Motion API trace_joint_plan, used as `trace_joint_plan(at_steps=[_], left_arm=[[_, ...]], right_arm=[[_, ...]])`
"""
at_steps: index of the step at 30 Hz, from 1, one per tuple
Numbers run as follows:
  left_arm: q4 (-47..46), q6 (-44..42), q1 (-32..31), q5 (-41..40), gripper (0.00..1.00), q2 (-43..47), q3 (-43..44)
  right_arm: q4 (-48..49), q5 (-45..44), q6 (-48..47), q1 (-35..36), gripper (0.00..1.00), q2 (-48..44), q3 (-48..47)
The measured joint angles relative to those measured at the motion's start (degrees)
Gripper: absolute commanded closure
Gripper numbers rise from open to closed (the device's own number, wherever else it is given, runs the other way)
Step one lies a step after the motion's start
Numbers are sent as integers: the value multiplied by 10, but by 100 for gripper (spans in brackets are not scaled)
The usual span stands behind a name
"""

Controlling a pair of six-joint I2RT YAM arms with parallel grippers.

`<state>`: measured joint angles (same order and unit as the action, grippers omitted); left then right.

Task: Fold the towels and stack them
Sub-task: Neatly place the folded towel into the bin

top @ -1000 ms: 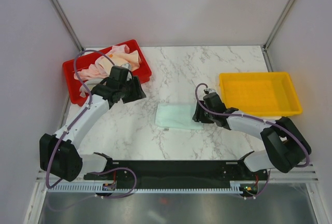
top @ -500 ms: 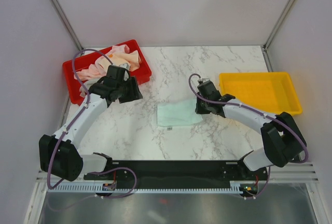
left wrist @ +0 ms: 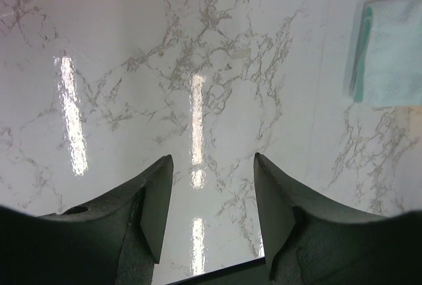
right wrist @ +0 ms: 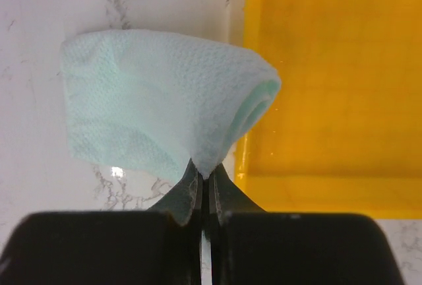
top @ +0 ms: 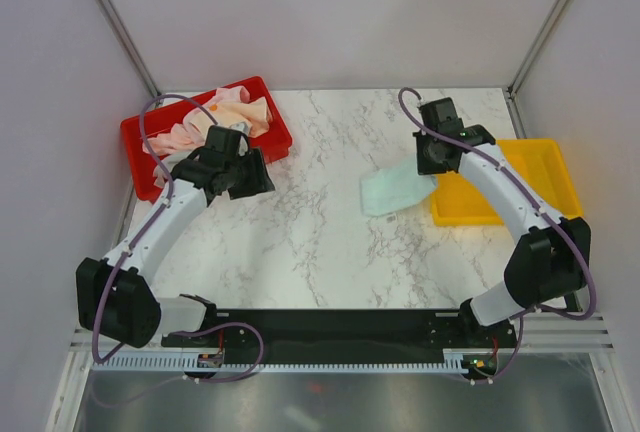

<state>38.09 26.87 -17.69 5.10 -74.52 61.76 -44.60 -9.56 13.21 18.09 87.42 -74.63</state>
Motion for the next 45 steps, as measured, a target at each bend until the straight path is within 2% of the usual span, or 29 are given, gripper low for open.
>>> trace_joint_plan(at_steps=[10, 19, 28, 36, 45], left_arm=[[0, -2, 0, 13, 39, -13, 0], [0, -4, 0, 15, 39, -20, 0], [0, -4, 0, 28, 39, -53, 8], [-1, -4, 0, 31, 37, -54, 14], [0, -4, 0, 30, 36, -54, 14]], right_arm=[[-73, -57, -80, -83, 100, 62, -57], [-86, -91, -136, -175, 100, 87, -97], [-77, -85, -172, -195, 100, 167, -163], [-78, -82, -195, -234, 100, 202, -183], [-73, -90, -215, -242, 100, 237, -194]])
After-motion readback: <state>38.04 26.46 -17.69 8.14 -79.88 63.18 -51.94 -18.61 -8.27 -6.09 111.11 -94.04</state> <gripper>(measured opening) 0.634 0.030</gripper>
